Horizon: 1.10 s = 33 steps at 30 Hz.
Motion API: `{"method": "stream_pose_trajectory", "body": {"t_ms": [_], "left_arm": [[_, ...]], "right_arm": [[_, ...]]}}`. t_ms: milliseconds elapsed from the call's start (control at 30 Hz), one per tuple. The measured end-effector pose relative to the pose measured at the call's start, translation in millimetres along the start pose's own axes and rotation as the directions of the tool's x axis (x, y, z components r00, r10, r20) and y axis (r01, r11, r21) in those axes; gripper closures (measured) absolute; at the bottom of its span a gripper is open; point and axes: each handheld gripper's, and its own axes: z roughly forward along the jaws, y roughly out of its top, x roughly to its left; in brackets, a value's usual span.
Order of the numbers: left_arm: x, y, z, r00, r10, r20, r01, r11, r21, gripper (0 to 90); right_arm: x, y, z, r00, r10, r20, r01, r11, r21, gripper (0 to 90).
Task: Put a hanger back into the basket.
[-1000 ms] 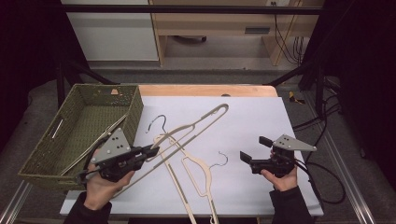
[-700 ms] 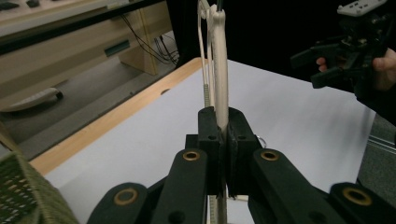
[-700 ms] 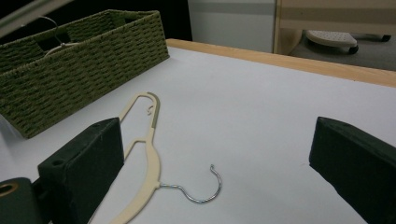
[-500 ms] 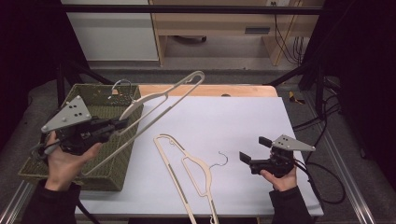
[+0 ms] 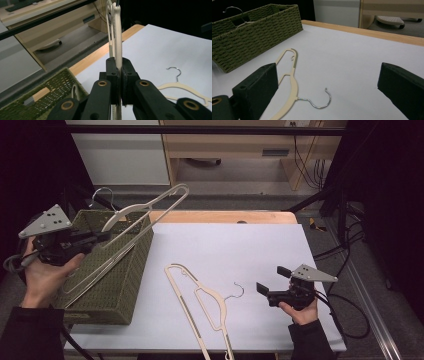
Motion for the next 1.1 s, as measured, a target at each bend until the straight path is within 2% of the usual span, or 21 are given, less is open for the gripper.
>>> {"method": "stream_pose_trajectory", "body": {"t_ms": [233, 400, 533, 600, 733, 767, 867, 967, 1100], "left_arm": [[26.0, -12.1, -4.2, 0.9982, -0.032, -0.050, 0.033, 0.9991, 0.025, 86.6], [39.6, -21.0, -7.1, 0.9965, -0.036, -0.076, 0.040, 0.9975, 0.058, 86.5], [49.1, -30.4, -9.4, 0.9946, -0.050, -0.091, 0.056, 0.9962, 0.066, 86.5], [53.2, -36.1, -9.4, 0.9927, -0.065, -0.102, 0.071, 0.9952, 0.066, 86.5], [62.1, -47.5, -9.2, 0.9901, -0.062, -0.125, 0.073, 0.9942, 0.079, 86.5], [62.8, -50.6, -9.6, 0.9893, -0.077, -0.124, 0.089, 0.9921, 0.089, 86.5], [68.1, -59.9, -10.2, 0.9892, -0.062, -0.133, 0.076, 0.9922, 0.099, 86.5], [72.2, -68.8, -10.8, 0.9887, -0.068, -0.133, 0.083, 0.9903, 0.111, 86.5], [78.5, -80.4, -11.2, 0.9855, -0.066, -0.156, 0.089, 0.9862, 0.140, 86.5]], "right_arm": [[0.1, 0.1, -0.3, 1.0000, 0.000, 0.000, 0.000, 1.0000, -0.004, 3.5], [0.1, -0.1, 0.0, 1.0000, -0.005, 0.000, 0.005, 1.0000, -0.005, 3.4], [0.3, -0.1, 0.2, 1.0000, -0.003, 0.000, 0.003, 1.0000, -0.005, 3.3], [0.2, -0.2, 0.4, 1.0000, -0.006, 0.002, 0.006, 1.0000, -0.004, 3.3], [0.2, -0.3, 0.6, 1.0000, -0.009, 0.003, 0.009, 1.0000, -0.002, 3.3], [0.2, -0.4, 0.7, 1.0000, -0.008, 0.002, 0.008, 1.0000, 0.000, 3.3], [0.0, -0.6, 0.8, 0.9999, -0.013, -0.002, 0.013, 0.9999, 0.000, 3.3], [0.3, -0.8, 1.1, 0.9999, -0.011, 0.000, 0.011, 0.9999, 0.002, 3.3], [0.6, -1.0, 1.7, 0.9999, -0.011, 0.003, 0.011, 0.9999, 0.001, 3.4]]}}
